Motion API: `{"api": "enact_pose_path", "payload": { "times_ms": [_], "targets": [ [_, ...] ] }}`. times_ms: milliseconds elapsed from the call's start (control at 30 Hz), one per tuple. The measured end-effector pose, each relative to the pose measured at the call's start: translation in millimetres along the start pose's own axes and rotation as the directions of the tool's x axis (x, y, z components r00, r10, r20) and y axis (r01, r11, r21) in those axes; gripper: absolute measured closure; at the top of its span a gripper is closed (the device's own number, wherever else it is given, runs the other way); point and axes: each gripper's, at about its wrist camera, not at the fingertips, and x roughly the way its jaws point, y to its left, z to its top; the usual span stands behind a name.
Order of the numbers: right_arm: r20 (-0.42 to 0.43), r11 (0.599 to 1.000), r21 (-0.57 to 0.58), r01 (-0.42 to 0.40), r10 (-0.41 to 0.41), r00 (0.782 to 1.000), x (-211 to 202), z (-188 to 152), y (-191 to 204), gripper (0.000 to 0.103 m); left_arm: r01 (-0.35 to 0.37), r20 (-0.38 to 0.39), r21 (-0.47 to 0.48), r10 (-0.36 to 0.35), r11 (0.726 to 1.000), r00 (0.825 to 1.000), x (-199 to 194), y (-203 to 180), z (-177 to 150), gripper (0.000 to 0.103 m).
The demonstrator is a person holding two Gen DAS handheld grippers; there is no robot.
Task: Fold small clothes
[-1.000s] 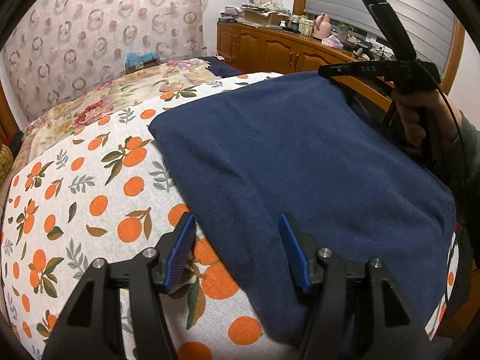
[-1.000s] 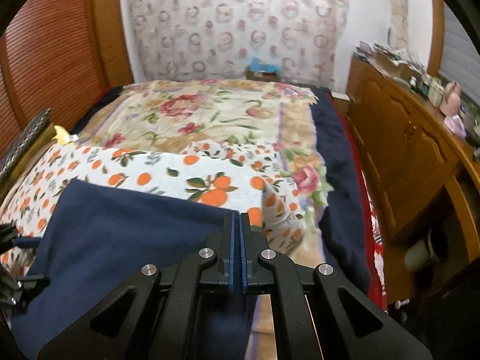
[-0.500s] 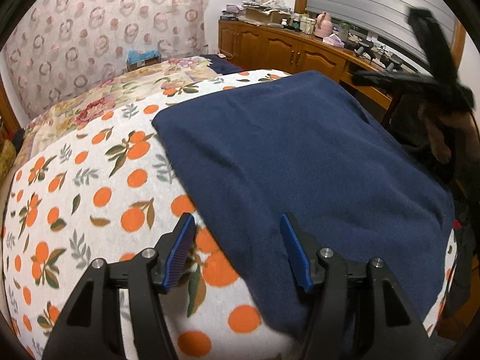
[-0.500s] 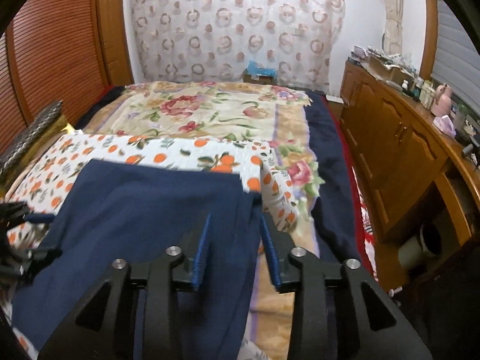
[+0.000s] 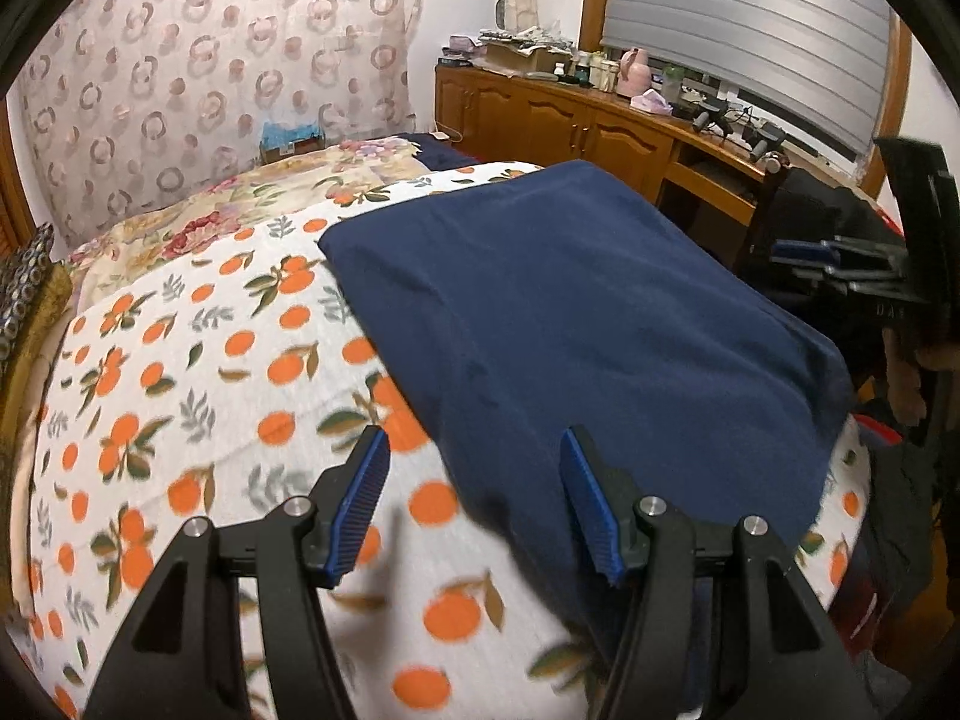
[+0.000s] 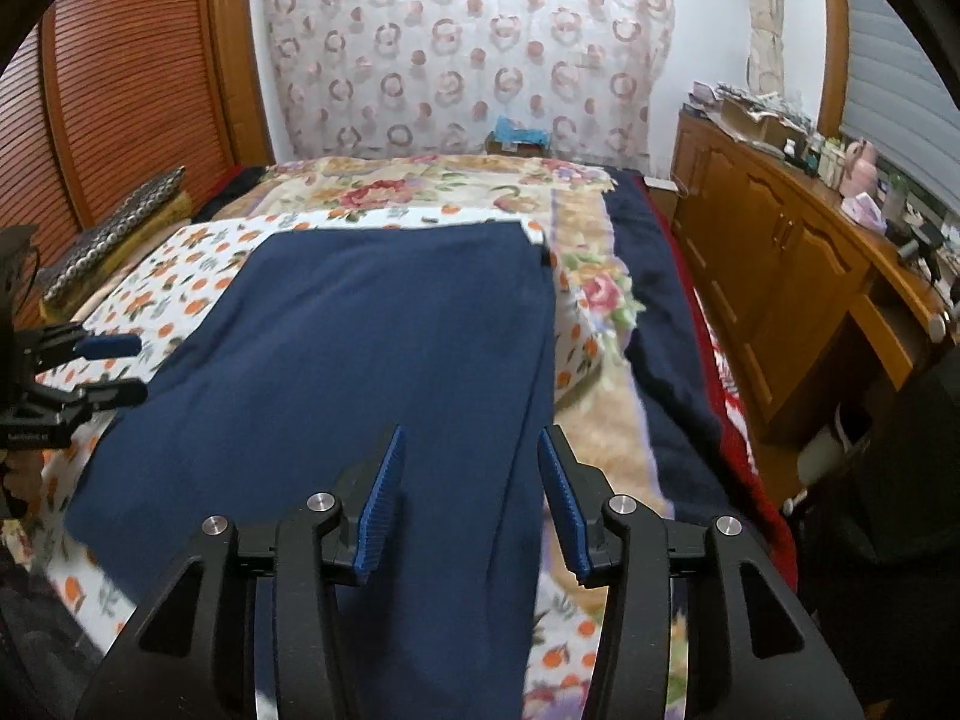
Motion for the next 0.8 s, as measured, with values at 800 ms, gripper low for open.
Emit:
{"api": "enact_pose_path", "payload": {
  "times_ms": [800],
  "targets": [
    [-0.068,0.995,0.095,0.027,-0.020,0.998,-26.2,-79.2,0.4,0.057,0.121,-0.024,-0.013,-0.121,0.993,0.992,-35.2,-28.7,-53.5,0.044]
  ]
}}
